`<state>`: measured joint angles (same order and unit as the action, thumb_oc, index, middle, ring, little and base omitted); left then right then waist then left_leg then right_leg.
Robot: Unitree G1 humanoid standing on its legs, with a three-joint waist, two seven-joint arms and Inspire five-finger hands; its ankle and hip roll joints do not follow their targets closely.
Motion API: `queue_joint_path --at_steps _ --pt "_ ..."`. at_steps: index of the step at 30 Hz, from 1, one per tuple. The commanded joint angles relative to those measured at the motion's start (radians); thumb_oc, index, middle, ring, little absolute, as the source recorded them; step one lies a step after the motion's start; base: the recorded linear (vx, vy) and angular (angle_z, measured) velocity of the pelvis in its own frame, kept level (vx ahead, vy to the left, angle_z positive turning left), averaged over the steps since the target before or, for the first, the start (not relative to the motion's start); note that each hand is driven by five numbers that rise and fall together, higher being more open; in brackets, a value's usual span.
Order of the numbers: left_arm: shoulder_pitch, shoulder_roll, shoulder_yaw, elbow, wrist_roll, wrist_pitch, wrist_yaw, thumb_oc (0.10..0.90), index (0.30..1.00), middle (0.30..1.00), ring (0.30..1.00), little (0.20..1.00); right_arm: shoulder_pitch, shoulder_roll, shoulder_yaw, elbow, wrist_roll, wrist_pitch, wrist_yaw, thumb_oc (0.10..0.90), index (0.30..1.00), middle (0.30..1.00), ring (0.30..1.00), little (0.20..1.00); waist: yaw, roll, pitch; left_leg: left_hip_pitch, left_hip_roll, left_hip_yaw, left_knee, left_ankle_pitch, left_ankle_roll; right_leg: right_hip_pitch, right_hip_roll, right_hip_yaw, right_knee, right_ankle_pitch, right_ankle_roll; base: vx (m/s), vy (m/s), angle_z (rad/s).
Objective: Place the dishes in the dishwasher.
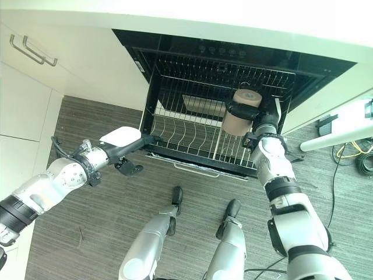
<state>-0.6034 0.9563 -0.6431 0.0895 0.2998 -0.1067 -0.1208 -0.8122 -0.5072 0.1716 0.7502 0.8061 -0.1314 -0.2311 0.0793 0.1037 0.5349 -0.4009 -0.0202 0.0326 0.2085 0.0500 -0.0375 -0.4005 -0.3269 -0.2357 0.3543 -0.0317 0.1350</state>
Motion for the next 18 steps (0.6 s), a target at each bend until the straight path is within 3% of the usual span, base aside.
queue_joint_path --at_steps 1,2,3,10,18 --pt "-0.018 -0.059 0.126 -0.077 0.028 0.008 0.066 0.800 0.900 0.900 0.900 0.900 0.076 -0.031 -0.059 -0.010 0.033 -0.066 -0.114 0.460 0.389 0.389 0.389 0.389 -0.016 0.052 -0.015 0.021 0.116 0.083 0.092 -0.186 -0.038 0.005 -0.035 0.078 -0.054 -0.015 0.082 0.01 0.114 -0.14" --pt "-0.018 -0.062 0.126 -0.079 0.025 0.013 0.068 0.800 0.900 0.900 0.900 0.900 0.087 -0.025 -0.060 -0.020 0.020 -0.065 -0.117 0.717 0.775 0.775 0.775 0.775 -0.021 0.055 -0.015 0.023 0.115 0.084 0.092 -0.187 -0.038 0.005 -0.035 0.080 -0.054 -0.015 0.081 0.01 0.068 -0.13" --pt "-0.016 -0.065 0.129 -0.081 0.024 0.016 0.069 0.800 0.900 0.900 0.900 0.900 0.097 -0.019 -0.060 -0.025 0.008 -0.064 -0.118 0.800 0.900 0.900 0.900 0.900 -0.023 0.059 -0.015 0.025 0.114 0.087 0.092 -0.188 -0.037 0.005 -0.036 0.082 -0.054 -0.015 0.080 0.01 0.092 -0.10" --pt "0.003 -0.068 0.148 -0.084 0.000 0.036 0.082 0.800 0.900 0.900 0.900 0.900 0.168 0.020 -0.033 -0.057 -0.044 0.035 -0.166 0.800 0.900 0.900 0.900 0.900 -0.039 0.064 -0.015 0.027 0.116 0.101 0.092 -0.187 -0.037 0.000 -0.040 0.089 -0.054 -0.012 0.080 0.00 0.035 -0.05" --pt "0.041 -0.082 0.167 -0.099 0.018 0.037 0.098 0.800 0.900 0.900 0.900 0.900 0.189 -0.006 0.036 -0.085 -0.329 0.115 -0.109 0.800 0.900 0.900 0.900 0.900 -0.043 0.069 -0.015 0.028 0.116 0.109 0.092 -0.182 -0.038 -0.001 -0.044 0.086 -0.054 -0.009 0.078 0.00 0.003 -0.01"
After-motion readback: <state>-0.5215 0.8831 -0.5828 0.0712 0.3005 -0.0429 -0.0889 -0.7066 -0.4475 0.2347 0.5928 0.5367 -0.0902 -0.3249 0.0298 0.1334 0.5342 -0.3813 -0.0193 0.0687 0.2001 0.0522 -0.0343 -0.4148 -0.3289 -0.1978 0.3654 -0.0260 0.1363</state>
